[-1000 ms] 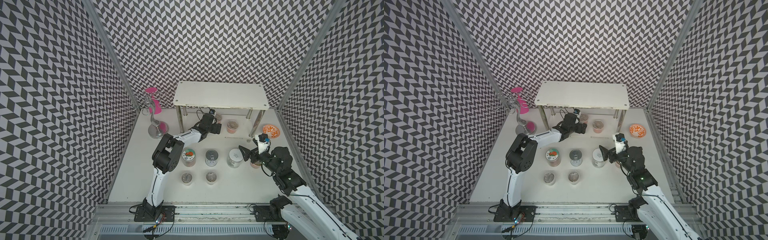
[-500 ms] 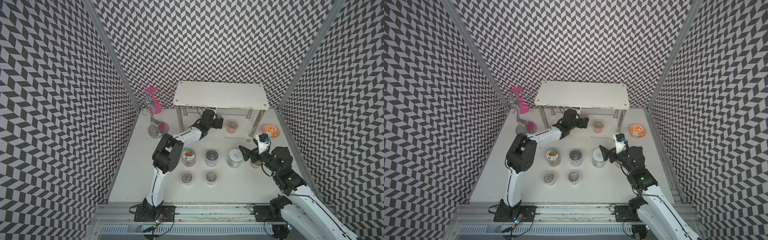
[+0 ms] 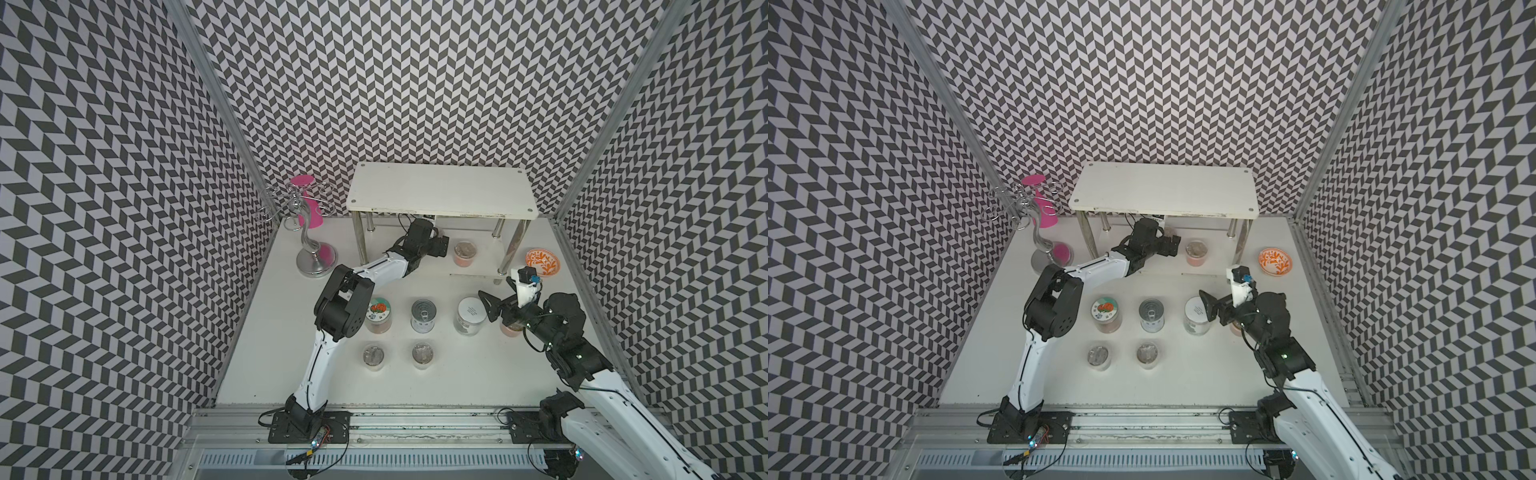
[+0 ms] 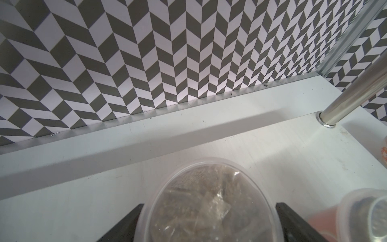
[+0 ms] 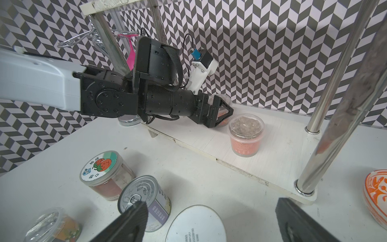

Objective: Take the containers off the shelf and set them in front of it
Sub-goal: 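Pick up a container from the shelf.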

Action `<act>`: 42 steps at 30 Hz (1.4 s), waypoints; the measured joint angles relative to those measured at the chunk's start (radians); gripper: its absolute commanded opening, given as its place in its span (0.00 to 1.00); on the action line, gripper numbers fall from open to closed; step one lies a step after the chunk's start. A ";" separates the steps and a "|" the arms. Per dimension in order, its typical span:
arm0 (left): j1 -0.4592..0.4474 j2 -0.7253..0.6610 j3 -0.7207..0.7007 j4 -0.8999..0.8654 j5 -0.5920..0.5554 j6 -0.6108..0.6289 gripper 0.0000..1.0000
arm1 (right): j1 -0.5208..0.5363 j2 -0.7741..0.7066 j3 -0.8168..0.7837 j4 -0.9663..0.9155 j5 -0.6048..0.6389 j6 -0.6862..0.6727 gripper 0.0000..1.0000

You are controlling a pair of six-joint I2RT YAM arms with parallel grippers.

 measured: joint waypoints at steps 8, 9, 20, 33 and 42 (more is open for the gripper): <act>0.000 0.000 0.017 -0.005 0.009 0.019 0.78 | -0.010 0.008 0.000 0.001 -0.010 0.000 1.00; 0.000 0.000 0.017 -0.005 0.011 0.019 0.78 | -0.011 0.008 0.000 0.001 -0.011 0.000 0.99; 0.000 -0.008 0.000 -0.002 0.013 0.019 0.80 | -0.018 0.008 0.000 0.001 -0.017 0.000 1.00; -0.022 -0.232 -0.267 0.003 0.030 0.017 0.79 | -0.019 0.007 0.000 0.002 -0.018 0.007 1.00; -0.109 -0.493 -0.532 0.014 0.030 0.020 0.79 | -0.019 0.005 0.000 0.002 -0.024 0.008 1.00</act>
